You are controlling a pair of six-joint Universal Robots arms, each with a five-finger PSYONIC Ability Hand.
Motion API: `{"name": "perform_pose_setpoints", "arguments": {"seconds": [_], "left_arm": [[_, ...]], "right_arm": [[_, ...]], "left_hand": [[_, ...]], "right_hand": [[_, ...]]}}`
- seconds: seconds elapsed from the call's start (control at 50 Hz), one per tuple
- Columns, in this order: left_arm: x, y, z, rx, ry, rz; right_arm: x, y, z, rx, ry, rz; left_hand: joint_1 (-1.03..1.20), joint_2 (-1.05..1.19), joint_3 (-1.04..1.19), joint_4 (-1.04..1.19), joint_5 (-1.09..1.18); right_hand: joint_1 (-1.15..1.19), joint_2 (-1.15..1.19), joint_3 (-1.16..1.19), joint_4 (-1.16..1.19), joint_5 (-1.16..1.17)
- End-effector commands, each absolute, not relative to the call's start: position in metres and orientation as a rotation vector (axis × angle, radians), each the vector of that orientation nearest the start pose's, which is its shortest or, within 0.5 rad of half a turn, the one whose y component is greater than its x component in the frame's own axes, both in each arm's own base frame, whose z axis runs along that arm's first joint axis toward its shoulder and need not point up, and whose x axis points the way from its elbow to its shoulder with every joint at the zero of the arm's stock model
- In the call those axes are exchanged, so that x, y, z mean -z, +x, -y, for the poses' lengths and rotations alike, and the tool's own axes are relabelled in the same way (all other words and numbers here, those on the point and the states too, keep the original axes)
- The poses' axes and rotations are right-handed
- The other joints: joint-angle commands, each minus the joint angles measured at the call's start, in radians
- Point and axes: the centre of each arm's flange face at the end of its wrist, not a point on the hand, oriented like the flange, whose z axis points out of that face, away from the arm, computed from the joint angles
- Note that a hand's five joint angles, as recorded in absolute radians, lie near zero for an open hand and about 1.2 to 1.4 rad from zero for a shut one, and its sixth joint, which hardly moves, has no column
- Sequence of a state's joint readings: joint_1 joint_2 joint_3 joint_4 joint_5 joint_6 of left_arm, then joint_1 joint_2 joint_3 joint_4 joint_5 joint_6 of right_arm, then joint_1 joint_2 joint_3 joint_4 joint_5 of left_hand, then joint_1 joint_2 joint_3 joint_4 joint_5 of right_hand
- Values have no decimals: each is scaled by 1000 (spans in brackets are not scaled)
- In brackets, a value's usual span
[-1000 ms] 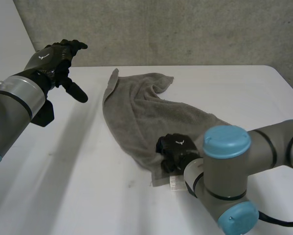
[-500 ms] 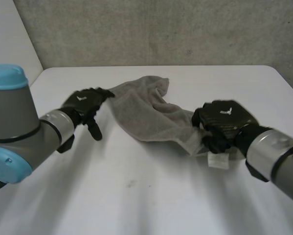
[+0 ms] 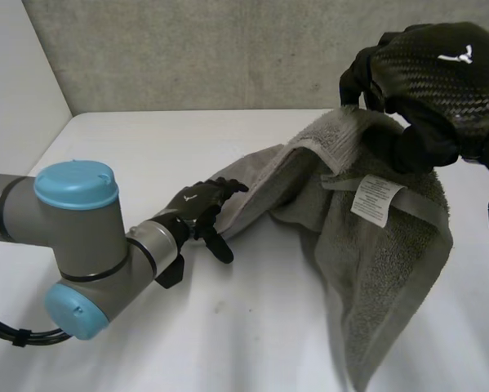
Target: Fold the towel.
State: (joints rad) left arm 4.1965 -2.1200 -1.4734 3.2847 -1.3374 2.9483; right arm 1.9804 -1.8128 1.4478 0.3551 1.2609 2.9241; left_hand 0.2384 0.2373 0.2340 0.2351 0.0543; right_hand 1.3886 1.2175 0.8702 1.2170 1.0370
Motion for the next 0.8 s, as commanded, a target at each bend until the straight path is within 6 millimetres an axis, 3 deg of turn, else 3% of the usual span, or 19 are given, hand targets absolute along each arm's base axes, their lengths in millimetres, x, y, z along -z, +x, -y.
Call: {"name": "perform_pose_setpoints", "arguments": {"seconds": [0.02,0.04,0.06,0.1,0.14,0.22,0.28,0.3,0.38,0.4,0.44,0.5,0.54,0.6,0.68,0.72,0.74,0.78,0.8], "left_arm": [[-145,-317,263,-1428,-433,2161],[-139,-315,265,-1437,-414,2192],[-139,-315,265,-1437,-413,2193],[-129,-313,268,-1469,-393,2227],[-129,-311,271,-1500,-372,2236],[-136,-303,277,-1596,-310,2269],[-174,-288,282,-1748,-194,2238],[-174,-288,282,-1748,-194,2238],[-216,-270,278,-1858,-160,2162],[-217,-270,278,-1858,-160,2162],[-248,-263,265,-1952,-241,2114],[-263,-260,258,-2005,-303,2095],[-284,-252,245,-2096,-444,2096],[-295,-246,231,-2151,-596,2128],[-296,-241,216,-2138,-749,2196],[-294,-238,209,-2109,-822,2237],[-289,-236,204,-2069,-890,2282],[-282,-234,199,-2017,-943,2327],[-274,-233,194,-1961,-989,2368]], "right_arm": [[-389,234,140,1960,-868,-1756],[-391,233,139,1970,-862,-1746],[-391,233,139,1970,-862,-1746],[-395,231,141,1998,-842,-1750],[-396,230,142,2013,-831,-1757],[-395,229,145,2020,-824,-1775],[-388,229,151,2000,-836,-1802],[-388,229,151,2000,-836,-1802],[-369,223,177,1965,-827,-1926],[-364,222,185,1965,-835,-1954],[-359,219,191,1961,-845,-1984],[-353,216,199,1963,-868,-2020],[-351,216,201,1966,-884,-2025],[-341,217,209,1939,-916,-2061],[-328,218,217,1893,-965,-2113],[-307,219,226,1815,-1036,-2187],[-307,219,226,1814,-1037,-2188],[-281,220,229,1682,-1146,-2269],[-281,220,229,1681,-1146,-2270]], "left_hand": [[374,375,379,378,384],[587,588,591,590,596],[589,590,593,592,598],[1044,1046,1049,1048,1054],[1157,1158,1161,1160,1166],[1158,1159,1162,1161,1167],[1158,1159,1162,1161,1167],[1158,1159,1162,1161,1167],[1158,1159,1162,1161,1167],[1158,1159,1162,1161,1167],[1158,1159,1162,1161,1167],[1158,1159,1162,1161,1167],[1158,1159,1162,1161,1167],[1158,1159,1162,1161,1167],[1158,1159,1162,1161,1167],[1158,1159,1162,1161,1167],[1158,1159,1162,1161,1167],[1158,1159,1162,1161,1167],[1158,1159,1162,1161,1167]], "right_hand": [[8,179,526,179,185],[8,179,526,179,185],[8,179,526,179,185],[8,179,526,179,185],[8,179,526,179,185],[8,179,526,179,185],[8,179,526,179,185],[8,179,526,179,185],[8,179,526,179,185],[8,179,526,179,185],[8,179,526,179,185],[8,179,526,179,185],[8,179,526,179,185],[8,179,526,179,185],[8,179,526,179,185],[8,179,526,179,185],[8,179,526,179,185],[8,179,526,179,185],[8,179,526,179,185]]}}
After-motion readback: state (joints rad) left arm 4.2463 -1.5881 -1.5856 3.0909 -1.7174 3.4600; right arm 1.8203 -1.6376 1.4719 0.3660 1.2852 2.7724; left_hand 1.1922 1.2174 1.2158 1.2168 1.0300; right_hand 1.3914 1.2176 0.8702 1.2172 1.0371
